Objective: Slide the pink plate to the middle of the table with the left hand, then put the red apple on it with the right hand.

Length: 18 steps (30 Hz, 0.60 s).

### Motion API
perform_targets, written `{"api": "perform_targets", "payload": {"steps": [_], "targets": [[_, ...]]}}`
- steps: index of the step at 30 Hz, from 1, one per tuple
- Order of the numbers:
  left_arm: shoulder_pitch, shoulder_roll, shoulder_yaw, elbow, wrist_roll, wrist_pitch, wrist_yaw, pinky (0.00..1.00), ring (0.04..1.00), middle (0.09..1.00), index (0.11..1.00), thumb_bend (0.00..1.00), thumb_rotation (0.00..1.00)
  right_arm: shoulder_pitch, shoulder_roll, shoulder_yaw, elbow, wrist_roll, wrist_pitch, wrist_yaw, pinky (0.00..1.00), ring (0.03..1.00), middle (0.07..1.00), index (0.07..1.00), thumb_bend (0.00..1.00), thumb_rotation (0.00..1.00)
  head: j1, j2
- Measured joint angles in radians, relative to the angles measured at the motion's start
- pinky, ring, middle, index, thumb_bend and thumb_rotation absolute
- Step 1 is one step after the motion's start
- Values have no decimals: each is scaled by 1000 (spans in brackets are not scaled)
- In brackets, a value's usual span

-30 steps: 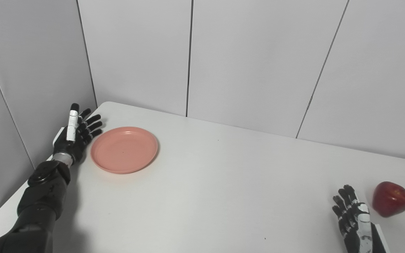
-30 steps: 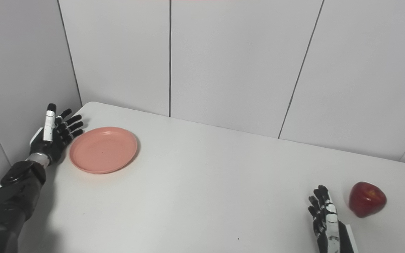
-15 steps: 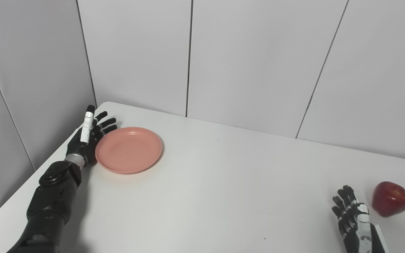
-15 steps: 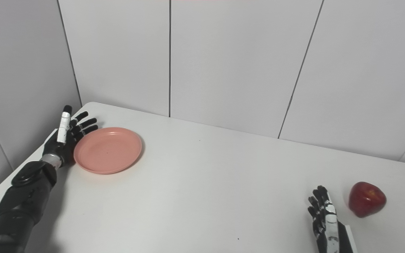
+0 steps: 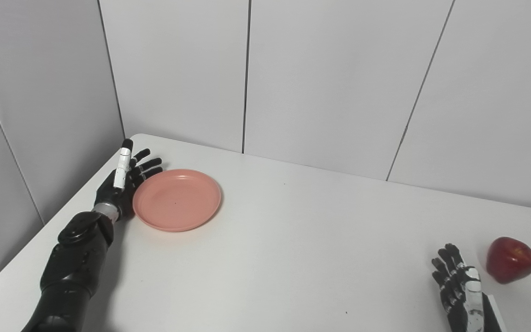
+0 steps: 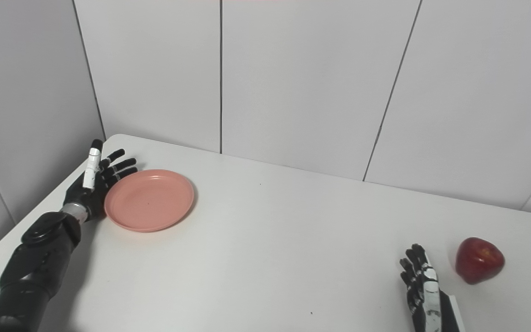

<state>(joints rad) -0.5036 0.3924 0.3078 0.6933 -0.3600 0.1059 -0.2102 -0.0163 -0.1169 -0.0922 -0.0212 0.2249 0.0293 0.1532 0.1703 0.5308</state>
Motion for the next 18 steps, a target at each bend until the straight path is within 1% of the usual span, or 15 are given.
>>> {"api": "perform_targets", "payload": {"steps": [5, 7, 14, 18], "targets": [[6, -21, -4, -19, 0, 0, -1, 827, 826, 804, 880, 940, 915, 0, 0, 4, -3, -3, 15, -1, 1000, 962, 969, 965, 872, 1000, -2, 6], [6, -28, -6, -21, 0, -2, -1, 821, 820, 797, 877, 947, 917, 0, 2, 5, -4, -3, 19, -1, 1000, 963, 969, 965, 870, 1000, -2, 6], [6, -34, -16, -20, 1, -12, 7, 829, 824, 807, 873, 930, 934, 3, 3, 6, -8, -3, 25, -1, 1000, 963, 972, 967, 876, 1000, -3, 8], [6, -41, -18, -18, 1, -20, 8, 819, 814, 798, 862, 940, 913, 4, 3, 9, -11, -4, 25, -1, 1000, 959, 970, 963, 873, 1000, -6, 9]]}}
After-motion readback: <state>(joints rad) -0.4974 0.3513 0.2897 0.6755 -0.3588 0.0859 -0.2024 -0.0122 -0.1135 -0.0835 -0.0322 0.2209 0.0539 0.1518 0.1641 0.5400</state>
